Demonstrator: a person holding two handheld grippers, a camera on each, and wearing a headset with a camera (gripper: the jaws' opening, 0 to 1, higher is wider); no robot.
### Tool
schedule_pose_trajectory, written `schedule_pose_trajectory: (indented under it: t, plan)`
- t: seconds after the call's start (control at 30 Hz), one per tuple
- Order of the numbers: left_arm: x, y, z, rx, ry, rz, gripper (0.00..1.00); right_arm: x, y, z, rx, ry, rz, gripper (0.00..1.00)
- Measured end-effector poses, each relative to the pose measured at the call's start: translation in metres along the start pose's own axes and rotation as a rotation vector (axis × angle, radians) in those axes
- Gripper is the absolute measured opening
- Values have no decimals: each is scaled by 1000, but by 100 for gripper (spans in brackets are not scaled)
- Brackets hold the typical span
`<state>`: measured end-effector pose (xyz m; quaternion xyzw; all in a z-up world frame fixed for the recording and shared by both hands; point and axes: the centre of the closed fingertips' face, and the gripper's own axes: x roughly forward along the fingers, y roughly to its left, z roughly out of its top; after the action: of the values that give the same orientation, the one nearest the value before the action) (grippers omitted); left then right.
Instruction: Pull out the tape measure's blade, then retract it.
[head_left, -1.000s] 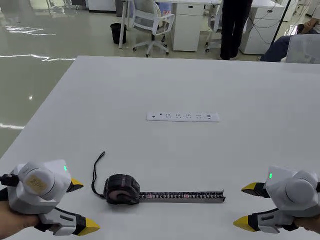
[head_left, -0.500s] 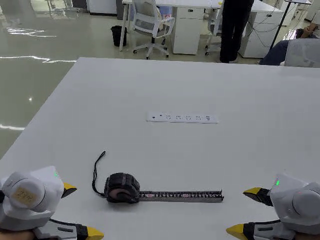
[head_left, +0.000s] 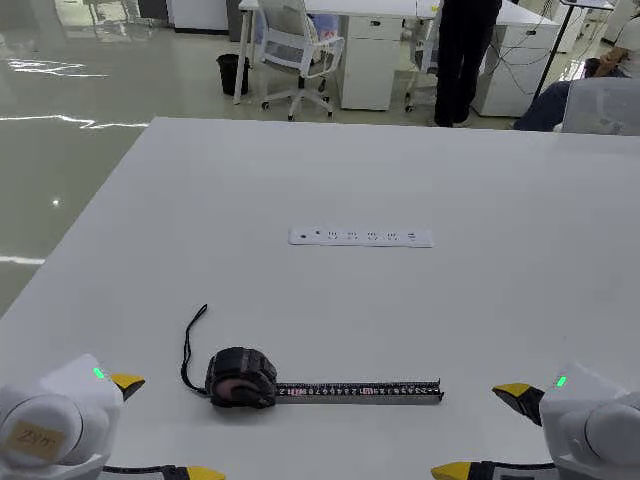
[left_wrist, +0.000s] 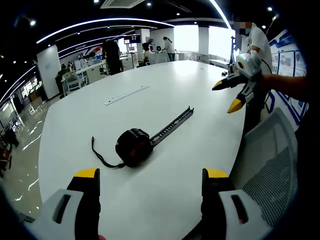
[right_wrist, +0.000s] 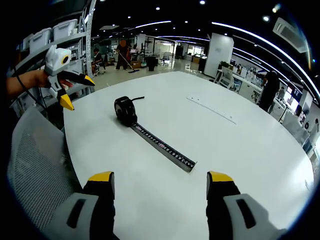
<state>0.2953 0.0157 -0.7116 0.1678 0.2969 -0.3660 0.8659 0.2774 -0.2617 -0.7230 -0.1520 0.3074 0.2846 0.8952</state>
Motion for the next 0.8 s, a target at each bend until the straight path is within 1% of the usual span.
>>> schedule_pose_trajectory:
  t: [0.1,0.23,0.4,0.47,0.57,0.63,0.7,0.8]
  plan:
    - [-2,-2,2,-25,-19,20,85,-3,5,2,14,-11,-14,79]
    - [-2,-5,3,-42,-27,31,85,-5,9,4,26,-25,-23,81]
    - [-3,-4,7,-100,-64,73,88,-9,13,8,51,-52,-35,83]
    - [-4,-2,8,-128,-74,100,91,-10,13,9,65,-59,-42,84]
    - [-3,-4,9,-141,-79,112,92,-12,13,8,66,-61,-56,85]
    - [-2,-7,11,-148,-85,110,92,-12,14,8,69,-65,-58,86]
    - [-2,-10,15,-151,-100,115,95,-12,15,8,76,-68,-58,86]
    - [-2,-9,17,-153,-108,130,99,-11,17,7,70,-62,-53,87]
